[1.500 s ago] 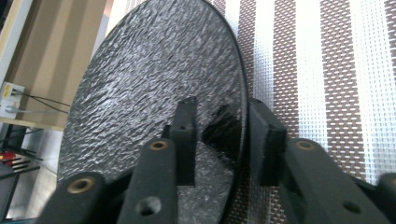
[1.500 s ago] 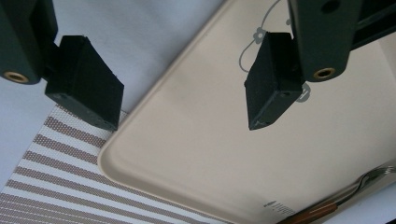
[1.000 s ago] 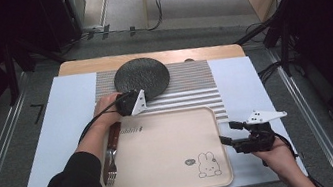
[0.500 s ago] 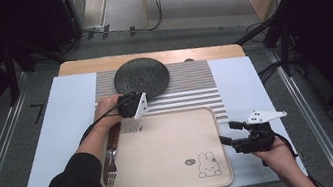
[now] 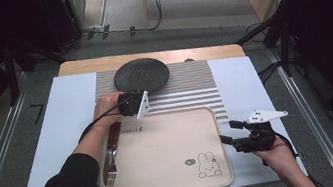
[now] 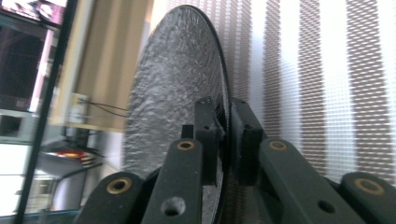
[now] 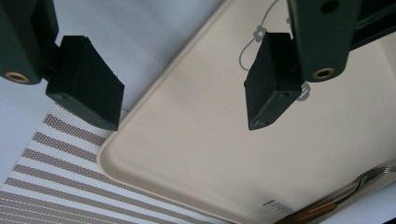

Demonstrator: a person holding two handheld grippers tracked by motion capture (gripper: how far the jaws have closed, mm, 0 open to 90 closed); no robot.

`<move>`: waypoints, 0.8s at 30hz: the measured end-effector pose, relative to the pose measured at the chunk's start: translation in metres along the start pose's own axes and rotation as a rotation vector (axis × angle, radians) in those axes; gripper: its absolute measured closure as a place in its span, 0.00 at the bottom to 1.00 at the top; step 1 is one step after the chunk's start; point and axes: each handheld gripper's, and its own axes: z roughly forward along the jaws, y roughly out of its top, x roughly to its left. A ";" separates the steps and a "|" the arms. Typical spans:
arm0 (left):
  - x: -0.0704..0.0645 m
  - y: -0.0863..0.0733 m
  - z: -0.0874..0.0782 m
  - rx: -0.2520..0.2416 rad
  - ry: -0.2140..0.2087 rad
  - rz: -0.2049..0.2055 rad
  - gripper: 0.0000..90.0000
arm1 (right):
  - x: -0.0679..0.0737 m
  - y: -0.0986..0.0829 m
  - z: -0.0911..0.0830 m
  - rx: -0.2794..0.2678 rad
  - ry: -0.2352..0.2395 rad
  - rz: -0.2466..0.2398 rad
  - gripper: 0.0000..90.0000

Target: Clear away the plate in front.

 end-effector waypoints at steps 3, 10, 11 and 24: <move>0.000 0.002 -0.003 0.015 0.038 0.015 0.98 | 0.000 0.000 0.000 -0.001 0.002 0.000 0.29; -0.008 0.010 -0.004 0.057 0.061 0.081 0.98 | 0.000 0.000 0.000 -0.001 0.000 0.004 0.29; -0.009 0.011 -0.004 0.054 0.063 0.090 0.98 | 0.000 0.000 0.000 -0.001 -0.001 0.004 0.29; -0.004 0.030 -0.028 -0.016 0.093 0.104 0.97 | -0.002 0.000 0.000 -0.001 0.001 0.003 0.29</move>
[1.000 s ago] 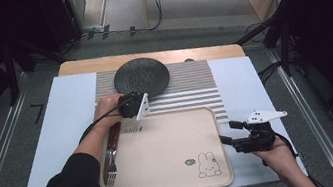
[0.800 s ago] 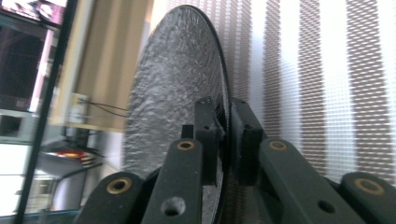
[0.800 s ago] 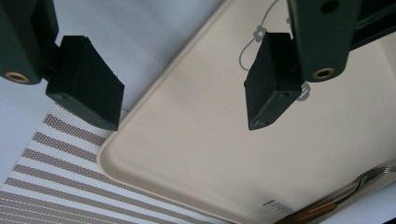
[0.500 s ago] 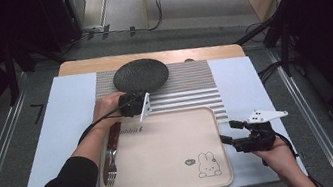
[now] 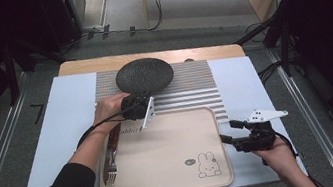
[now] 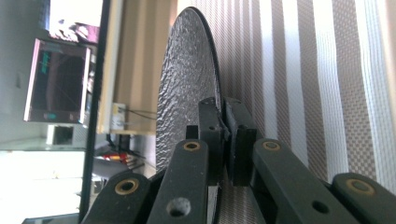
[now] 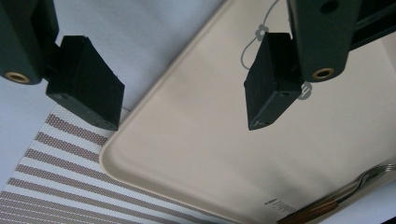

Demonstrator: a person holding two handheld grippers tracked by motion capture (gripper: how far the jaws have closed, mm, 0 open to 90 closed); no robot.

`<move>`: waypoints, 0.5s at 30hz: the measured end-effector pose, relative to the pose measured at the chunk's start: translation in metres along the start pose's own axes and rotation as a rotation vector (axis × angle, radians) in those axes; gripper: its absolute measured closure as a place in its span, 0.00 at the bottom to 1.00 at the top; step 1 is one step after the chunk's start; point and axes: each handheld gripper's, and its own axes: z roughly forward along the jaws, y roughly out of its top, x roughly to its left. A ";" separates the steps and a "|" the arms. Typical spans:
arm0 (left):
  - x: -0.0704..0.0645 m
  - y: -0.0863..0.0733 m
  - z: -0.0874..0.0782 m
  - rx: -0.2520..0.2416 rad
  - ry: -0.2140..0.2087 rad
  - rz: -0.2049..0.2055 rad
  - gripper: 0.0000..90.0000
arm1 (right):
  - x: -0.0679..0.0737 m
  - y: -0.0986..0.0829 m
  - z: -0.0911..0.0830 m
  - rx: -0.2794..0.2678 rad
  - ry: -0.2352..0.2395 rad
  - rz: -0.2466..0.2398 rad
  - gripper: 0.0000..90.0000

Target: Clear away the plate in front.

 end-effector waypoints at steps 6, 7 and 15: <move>-0.001 0.012 -0.020 -0.041 0.001 0.051 0.97 | 0.000 0.000 0.000 0.000 -0.004 0.000 0.29; 0.000 0.013 -0.024 -0.047 -0.007 0.048 0.97 | 0.000 0.000 0.000 0.001 -0.003 0.000 0.29; -0.007 0.021 -0.046 -0.096 -0.030 0.035 0.97 | 0.000 0.000 0.001 0.004 -0.009 0.003 0.29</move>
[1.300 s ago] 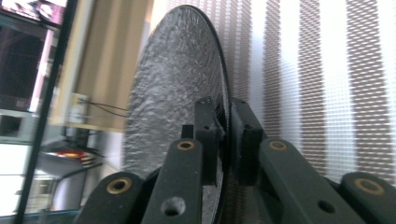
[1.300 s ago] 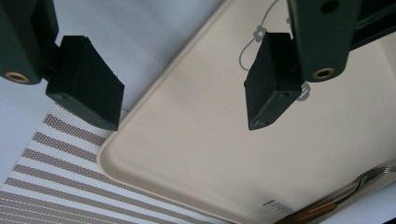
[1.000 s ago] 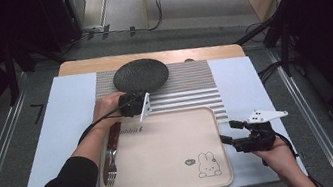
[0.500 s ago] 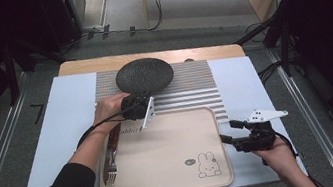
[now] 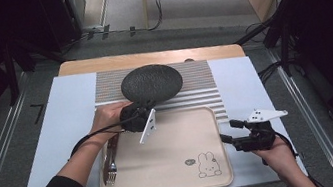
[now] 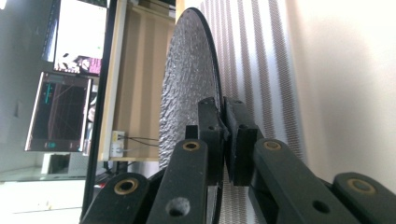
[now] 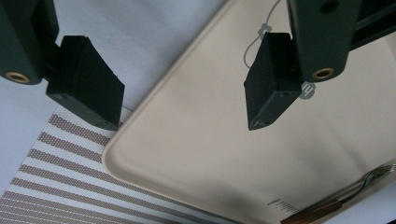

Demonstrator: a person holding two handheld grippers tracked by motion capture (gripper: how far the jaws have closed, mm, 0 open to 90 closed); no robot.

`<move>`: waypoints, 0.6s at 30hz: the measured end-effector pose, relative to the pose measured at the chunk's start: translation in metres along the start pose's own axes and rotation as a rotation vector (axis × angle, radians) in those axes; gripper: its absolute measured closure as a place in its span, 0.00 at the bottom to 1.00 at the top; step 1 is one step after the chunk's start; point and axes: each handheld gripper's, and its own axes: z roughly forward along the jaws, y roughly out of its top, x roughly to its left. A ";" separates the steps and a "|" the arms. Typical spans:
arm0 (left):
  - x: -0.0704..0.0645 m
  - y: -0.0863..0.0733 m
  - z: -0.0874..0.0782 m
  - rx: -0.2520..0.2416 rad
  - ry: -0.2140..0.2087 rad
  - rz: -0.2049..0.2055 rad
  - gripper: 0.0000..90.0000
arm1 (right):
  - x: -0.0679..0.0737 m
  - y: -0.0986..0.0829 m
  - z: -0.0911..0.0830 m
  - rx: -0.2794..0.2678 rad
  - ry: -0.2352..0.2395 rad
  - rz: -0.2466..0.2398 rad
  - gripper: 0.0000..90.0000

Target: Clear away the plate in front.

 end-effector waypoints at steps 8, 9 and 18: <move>-0.009 0.007 -0.025 -0.064 -0.028 0.001 0.97 | -0.001 0.000 0.001 0.002 -0.013 0.001 0.29; -0.010 0.008 -0.028 -0.067 -0.031 0.005 0.97 | -0.001 0.000 0.001 0.002 -0.012 0.001 0.29; -0.020 0.014 -0.049 -0.097 -0.058 0.013 0.96 | -0.003 0.001 0.001 0.000 -0.017 0.002 0.30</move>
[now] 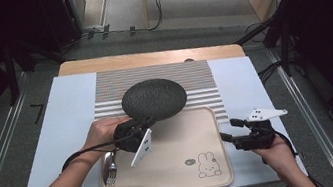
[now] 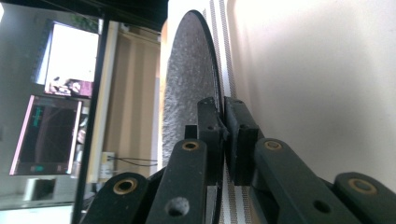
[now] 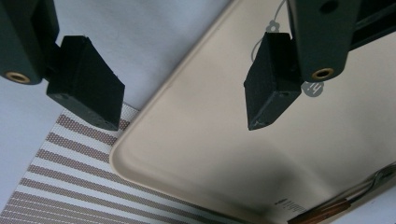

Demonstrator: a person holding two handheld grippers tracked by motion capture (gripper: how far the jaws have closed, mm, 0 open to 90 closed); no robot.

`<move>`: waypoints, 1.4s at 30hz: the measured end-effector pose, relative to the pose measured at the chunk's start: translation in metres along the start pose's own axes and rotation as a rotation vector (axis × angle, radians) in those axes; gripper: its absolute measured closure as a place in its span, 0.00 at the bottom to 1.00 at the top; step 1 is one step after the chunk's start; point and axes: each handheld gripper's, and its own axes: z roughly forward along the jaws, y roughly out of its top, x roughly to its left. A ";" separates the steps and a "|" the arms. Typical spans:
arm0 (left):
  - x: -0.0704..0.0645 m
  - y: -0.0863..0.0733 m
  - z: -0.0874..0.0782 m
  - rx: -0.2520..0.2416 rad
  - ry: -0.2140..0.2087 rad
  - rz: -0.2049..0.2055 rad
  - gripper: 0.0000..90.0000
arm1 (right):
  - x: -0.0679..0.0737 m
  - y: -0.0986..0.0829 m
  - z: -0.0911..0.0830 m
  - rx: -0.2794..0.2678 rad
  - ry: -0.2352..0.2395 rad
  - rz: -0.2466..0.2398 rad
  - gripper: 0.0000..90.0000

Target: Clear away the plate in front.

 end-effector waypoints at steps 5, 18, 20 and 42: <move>-0.008 0.006 -0.011 -0.026 -0.009 0.027 0.96 | 0.000 0.000 0.000 0.002 -0.002 -0.001 0.30; -0.025 0.021 -0.031 -0.086 -0.054 0.070 0.95 | -0.001 0.000 0.000 0.004 -0.009 0.003 0.30; -0.027 0.023 -0.033 -0.093 -0.060 0.069 0.95 | -0.001 0.000 0.000 0.005 -0.008 0.004 0.30; -0.058 0.039 -0.037 -0.198 -0.178 0.119 0.97 | -0.001 0.000 0.000 0.004 -0.010 0.002 0.30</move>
